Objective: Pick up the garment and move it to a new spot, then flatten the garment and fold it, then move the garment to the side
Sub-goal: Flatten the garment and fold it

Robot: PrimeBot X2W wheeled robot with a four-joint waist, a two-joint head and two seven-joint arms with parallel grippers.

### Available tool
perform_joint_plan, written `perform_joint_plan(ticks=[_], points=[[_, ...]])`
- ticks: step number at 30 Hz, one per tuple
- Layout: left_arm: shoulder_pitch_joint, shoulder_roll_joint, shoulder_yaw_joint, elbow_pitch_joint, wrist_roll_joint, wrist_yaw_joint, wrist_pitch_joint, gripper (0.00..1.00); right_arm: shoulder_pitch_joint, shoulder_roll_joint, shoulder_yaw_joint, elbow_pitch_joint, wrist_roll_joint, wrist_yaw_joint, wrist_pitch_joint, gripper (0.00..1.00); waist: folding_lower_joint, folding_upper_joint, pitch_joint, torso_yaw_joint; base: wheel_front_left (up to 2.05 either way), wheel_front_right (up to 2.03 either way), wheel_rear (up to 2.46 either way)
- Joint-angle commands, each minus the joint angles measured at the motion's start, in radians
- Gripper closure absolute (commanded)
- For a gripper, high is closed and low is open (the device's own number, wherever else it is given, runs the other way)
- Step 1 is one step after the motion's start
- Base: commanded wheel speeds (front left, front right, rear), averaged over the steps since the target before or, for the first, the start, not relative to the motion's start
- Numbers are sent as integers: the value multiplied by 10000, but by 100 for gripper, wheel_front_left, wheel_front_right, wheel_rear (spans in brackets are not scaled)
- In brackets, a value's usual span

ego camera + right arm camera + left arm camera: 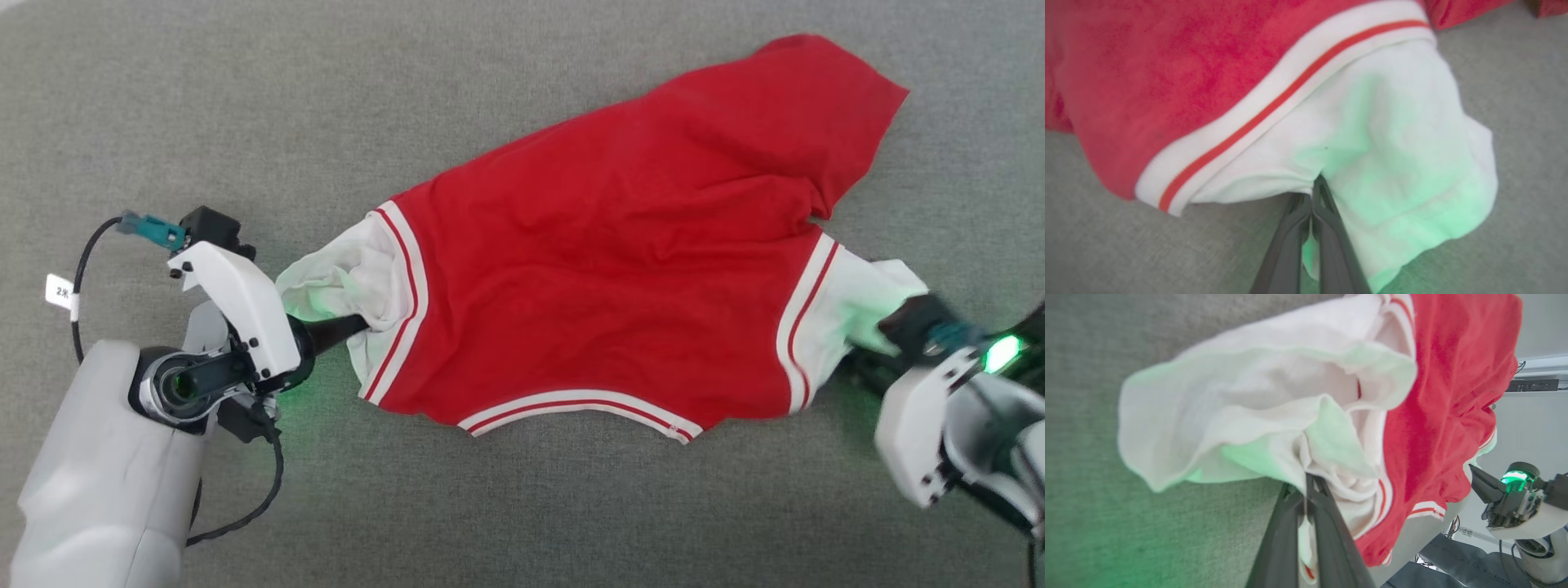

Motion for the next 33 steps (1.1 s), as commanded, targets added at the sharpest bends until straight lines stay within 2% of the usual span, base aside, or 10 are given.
perform_joint_plan(ticks=[1,7,10,14,16,20,23,28,30,33], points=[[190,70,87,-91,-146,-75,-259,100,17,-23,-289,180,-9,-110,-153,100,0,0,-182,-47,0,0,0],[579,404,442,-1488,-440,-163,-1858,100,451,332,-1973,-298,-106,-92,-767,100,0,0,-612,-199,0,0,0],[786,496,445,-2320,-495,-169,-2778,100,658,748,-2981,-571,-22,-91,-898,100,0,0,-744,-265,0,0,0],[641,448,-1,-2999,-104,-171,-4088,100,572,1495,-3901,-867,321,-89,-892,100,0,0,-807,-289,0,0,0],[237,396,-146,-3042,44,-172,-4836,100,135,1510,-4153,-923,234,-92,-873,100,0,0,-782,-305,0,0,0],[-848,158,-154,-2242,675,-172,-6805,100,-982,1973,-4347,-640,472,-86,-916,100,0,0,-642,-297,0,0,0],[-2119,-207,-238,-1169,1163,-172,-8002,100,-2394,2360,-4598,-21,1218,-86,-956,100,0,0,-330,-330,0,0,0],[-4629,-508,-413,850,1682,-167,-8998,100,-5517,3214,-5044,1852,2269,-83,-1185,100,0,0,528,-461,0,0,0],[-5193,-548,-379,1223,1833,-152,-9247,100,-6184,3289,-5089,2223,2273,-83,-1316,100,0,0,718,-485,0,0,0],[-6917,-671,-233,2304,2111,-62,-10084,100,-8092,3402,-4975,3254,1835,-84,-1852,100,0,0,1224,-543,0,0,0]])
